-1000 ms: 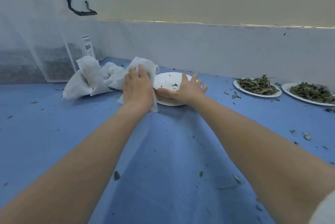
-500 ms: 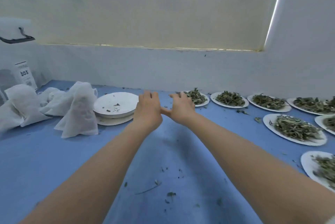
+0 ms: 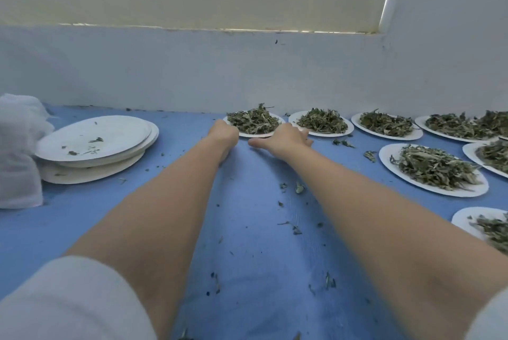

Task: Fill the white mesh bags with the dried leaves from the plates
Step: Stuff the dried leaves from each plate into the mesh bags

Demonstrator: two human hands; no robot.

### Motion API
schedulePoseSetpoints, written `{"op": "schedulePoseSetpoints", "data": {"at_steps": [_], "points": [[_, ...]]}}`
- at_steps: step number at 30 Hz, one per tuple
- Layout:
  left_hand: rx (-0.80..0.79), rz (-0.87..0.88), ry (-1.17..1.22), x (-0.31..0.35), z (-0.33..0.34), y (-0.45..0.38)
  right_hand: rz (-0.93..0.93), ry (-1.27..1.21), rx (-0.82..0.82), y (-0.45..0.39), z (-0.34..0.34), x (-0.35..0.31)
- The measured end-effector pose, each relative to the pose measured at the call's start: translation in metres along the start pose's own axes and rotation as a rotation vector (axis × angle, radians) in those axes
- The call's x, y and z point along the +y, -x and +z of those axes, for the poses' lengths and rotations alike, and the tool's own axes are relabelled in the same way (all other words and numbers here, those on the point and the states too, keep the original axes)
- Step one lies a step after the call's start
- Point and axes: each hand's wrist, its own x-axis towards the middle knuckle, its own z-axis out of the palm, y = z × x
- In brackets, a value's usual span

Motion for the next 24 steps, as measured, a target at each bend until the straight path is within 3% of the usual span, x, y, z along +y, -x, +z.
{"op": "schedulePoseSetpoints", "data": {"at_steps": [11, 18, 24], "points": [[-0.032, -0.040, 0.029, 0.011, 0.012, -0.015, 0.055, -0.049, 0.169, -0.015, 0.024, -0.012], [0.153, -0.047, 0.270, 0.003, 0.011, -0.020, 0.063, -0.114, 0.230, -0.002, 0.020, -0.011], [0.199, -0.138, 0.532, 0.009, 0.002, -0.011, 0.011, -0.127, 0.305, 0.012, 0.001, -0.013]]}}
